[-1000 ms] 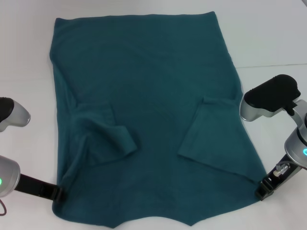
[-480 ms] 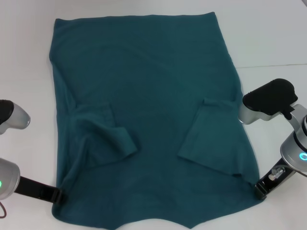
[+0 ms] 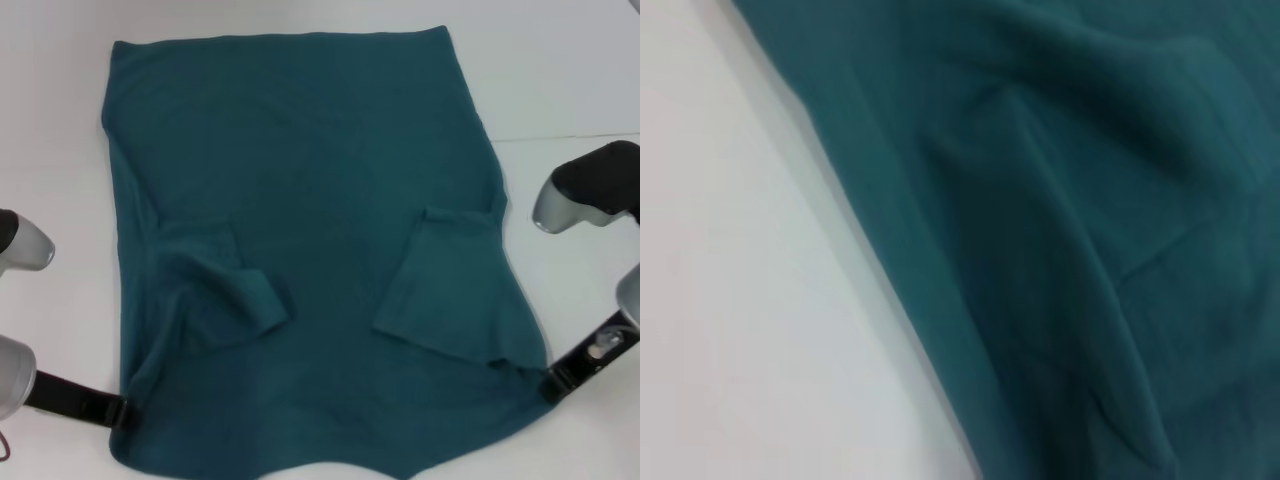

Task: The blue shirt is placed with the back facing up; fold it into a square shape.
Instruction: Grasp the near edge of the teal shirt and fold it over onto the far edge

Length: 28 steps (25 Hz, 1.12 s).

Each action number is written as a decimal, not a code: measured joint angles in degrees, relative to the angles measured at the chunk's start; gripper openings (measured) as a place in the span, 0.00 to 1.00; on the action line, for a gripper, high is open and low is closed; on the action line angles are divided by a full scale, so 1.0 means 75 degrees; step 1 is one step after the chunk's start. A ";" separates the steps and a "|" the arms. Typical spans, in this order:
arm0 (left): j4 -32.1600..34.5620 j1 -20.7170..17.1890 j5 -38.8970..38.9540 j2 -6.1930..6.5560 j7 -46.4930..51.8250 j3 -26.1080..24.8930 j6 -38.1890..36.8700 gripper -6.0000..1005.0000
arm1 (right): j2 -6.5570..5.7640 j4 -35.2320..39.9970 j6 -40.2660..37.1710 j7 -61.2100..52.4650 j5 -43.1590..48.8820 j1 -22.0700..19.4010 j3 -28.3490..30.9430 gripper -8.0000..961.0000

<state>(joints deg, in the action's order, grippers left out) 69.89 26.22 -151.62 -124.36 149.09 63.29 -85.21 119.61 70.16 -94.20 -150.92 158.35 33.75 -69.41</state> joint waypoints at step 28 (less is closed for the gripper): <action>0.0154 0.0224 -0.0820 0.0134 -0.0109 -0.0531 -0.4243 0.02 | -0.0451 -0.0205 -0.2724 0.0929 -0.2087 -0.0270 -0.2134 0.07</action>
<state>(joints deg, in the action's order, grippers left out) 71.04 27.90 -157.77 -123.36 148.27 59.31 -117.03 116.22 68.62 -114.62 -143.95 142.70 31.73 -85.42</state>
